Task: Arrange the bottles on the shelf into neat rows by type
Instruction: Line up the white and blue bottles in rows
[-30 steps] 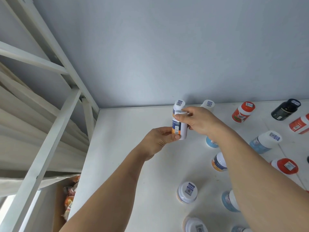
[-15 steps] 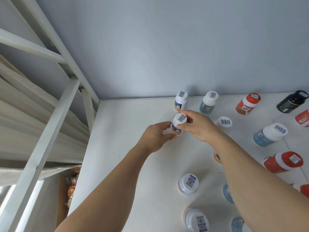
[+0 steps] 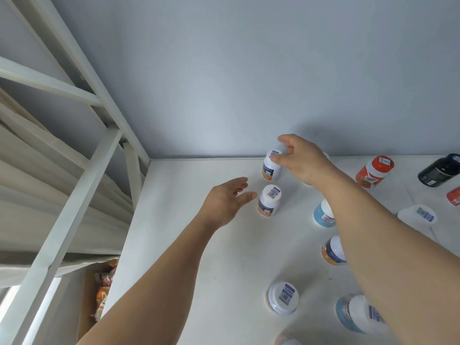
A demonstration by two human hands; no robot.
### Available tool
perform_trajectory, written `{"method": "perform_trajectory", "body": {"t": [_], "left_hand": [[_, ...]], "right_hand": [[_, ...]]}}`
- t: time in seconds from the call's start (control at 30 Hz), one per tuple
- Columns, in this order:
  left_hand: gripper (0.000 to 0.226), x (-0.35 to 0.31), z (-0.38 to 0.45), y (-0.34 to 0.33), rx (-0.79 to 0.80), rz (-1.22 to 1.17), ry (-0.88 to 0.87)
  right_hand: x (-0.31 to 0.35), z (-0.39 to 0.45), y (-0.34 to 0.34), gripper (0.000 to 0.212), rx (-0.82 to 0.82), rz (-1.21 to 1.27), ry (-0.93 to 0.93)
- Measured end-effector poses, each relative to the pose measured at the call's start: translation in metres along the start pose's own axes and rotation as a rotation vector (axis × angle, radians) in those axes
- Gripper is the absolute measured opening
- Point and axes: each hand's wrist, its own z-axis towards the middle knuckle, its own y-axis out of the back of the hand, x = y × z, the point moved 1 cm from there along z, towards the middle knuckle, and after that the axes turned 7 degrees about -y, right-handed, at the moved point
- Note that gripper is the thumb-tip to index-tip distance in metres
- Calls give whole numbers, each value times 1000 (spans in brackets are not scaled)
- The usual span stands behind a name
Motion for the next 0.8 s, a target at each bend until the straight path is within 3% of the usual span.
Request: {"method": "perform_trajectory", "body": {"t": [0.1, 0.23, 0.37, 0.5, 0.67, 0.8], "left_hand": [[56, 1, 9, 1, -32, 6, 20], [57, 2, 18, 0, -55, 9, 23], [60, -1, 28, 0, -42, -25, 29], [66, -14, 41, 2, 3, -126, 42], [32, -29, 49, 2, 109, -241, 4], [37, -29, 53, 3, 140, -394, 36]], "right_hand": [[-3, 16, -13, 64, 55, -107, -40], [-9, 23, -25, 40, -8, -140, -62], [-4, 23, -20, 32, -22, -85, 18], [14, 27, -2, 24, 90, -36, 102], [29, 28, 14, 27, 138, 102, 97], [34, 31, 17, 27, 128, 113, 57]]}}
